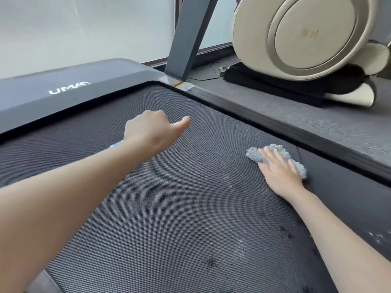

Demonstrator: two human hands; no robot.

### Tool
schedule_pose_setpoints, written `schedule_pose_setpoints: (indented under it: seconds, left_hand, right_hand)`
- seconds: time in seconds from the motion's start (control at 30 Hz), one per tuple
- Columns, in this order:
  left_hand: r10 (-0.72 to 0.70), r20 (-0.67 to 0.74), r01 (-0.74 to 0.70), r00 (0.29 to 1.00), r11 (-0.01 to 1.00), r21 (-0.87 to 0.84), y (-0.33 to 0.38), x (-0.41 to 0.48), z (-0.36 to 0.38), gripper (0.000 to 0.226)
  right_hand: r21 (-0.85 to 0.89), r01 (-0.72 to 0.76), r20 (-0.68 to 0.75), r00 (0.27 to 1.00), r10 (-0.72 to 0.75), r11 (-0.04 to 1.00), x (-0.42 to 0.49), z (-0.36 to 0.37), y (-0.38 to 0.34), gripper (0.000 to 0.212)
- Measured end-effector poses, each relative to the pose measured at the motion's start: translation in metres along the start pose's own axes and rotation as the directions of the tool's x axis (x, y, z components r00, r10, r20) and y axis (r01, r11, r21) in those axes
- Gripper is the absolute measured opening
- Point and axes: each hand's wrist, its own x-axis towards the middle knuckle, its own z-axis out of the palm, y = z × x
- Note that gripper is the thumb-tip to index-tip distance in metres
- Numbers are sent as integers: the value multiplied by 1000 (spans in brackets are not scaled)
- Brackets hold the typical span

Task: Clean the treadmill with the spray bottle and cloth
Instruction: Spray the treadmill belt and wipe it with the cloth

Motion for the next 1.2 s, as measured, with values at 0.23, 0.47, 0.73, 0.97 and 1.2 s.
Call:
schedule_pose_setpoints:
  seconds: [0.23,0.47,0.73,0.97,1.2]
  left_hand:
    - [30,63,-28,998,999,-36,-28,-3,-25,95]
    - [45,16,-44,999,998,-55,-45,-19,-25,91]
    - [68,-10,-69,998,996,-64,-53,-28,-37,97]
    - [85,-25,-86,996,993,-75,-45,-31,-44,94]
    - [107,-18,-107,994,993,-49,-42,-36,-44,97]
  right_hand:
    - [30,112,44,993,-114,993,15,3,-71,52]
    - [61,799,30,597,-801,598,-97,42,-242,50]
    - [4,240,79,968,-239,971,18,-3,-115,54]
    - [59,570,54,818,-572,820,-65,18,-147,54]
    - [36,582,38,811,-583,812,-46,18,-151,51]
